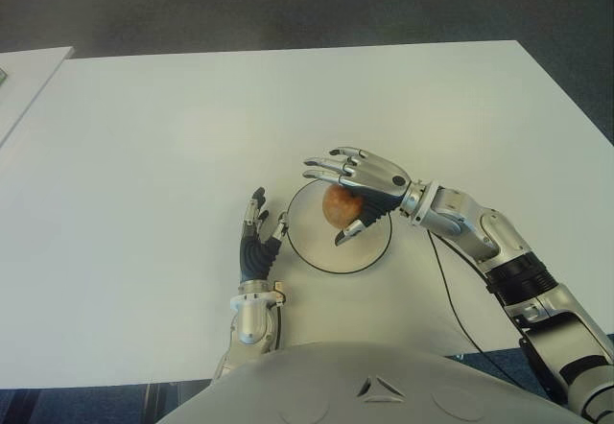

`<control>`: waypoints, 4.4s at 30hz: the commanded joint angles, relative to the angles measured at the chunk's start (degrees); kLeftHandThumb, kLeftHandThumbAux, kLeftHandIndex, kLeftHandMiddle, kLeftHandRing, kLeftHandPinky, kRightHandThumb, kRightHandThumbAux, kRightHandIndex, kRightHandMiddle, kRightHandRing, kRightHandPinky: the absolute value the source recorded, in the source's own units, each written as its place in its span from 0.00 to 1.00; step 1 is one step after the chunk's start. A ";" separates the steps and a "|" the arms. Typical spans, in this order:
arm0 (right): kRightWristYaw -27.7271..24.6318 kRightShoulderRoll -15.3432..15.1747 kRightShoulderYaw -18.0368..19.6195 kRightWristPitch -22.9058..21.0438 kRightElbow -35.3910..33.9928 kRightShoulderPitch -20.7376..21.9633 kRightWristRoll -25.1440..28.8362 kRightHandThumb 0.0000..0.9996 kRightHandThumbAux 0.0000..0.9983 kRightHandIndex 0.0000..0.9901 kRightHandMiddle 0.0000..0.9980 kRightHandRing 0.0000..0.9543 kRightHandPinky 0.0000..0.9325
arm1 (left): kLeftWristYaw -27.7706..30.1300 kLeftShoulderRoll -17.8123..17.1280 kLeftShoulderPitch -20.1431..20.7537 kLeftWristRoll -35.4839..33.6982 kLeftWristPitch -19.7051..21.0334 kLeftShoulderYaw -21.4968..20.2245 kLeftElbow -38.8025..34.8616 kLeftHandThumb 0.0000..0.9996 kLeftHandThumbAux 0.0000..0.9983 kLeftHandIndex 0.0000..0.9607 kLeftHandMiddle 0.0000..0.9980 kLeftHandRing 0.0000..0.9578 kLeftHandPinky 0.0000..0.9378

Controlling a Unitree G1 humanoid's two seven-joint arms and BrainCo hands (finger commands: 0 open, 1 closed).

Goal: Put the apples into the plate.

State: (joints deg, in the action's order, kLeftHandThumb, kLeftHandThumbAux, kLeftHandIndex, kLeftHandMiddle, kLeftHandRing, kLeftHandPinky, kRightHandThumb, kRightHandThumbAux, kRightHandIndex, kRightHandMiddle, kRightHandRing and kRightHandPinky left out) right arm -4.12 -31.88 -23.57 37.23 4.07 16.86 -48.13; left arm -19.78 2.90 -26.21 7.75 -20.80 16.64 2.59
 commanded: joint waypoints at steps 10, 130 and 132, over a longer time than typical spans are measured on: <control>0.64 1.05 -0.82 0.27 1.54 2.08 -0.94 0.03 0.32 0.00 0.00 0.00 0.00 | 0.81 3.05 -0.96 -1.46 2.79 0.38 -2.54 0.00 0.64 0.06 0.04 0.01 0.01; -33.44 13.59 6.49 -31.97 8.36 2.03 57.81 0.04 0.34 0.00 0.00 0.00 0.00 | 1.50 4.66 -1.27 -3.37 6.75 0.27 -5.97 0.00 0.59 0.09 0.05 0.00 0.00; -35.06 14.02 7.34 -35.06 8.01 2.19 60.01 0.03 0.34 0.00 0.00 0.00 0.00 | 1.35 4.59 -1.30 -3.05 6.85 0.32 -6.08 0.00 0.59 0.09 0.05 0.00 0.00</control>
State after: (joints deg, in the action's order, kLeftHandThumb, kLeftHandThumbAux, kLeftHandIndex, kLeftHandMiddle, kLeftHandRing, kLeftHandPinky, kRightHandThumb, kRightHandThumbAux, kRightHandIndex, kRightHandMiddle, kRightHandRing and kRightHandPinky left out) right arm -35.16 -19.40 -18.68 9.53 13.00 19.32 5.17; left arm -17.71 3.69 -28.15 4.51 -15.90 16.70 -3.23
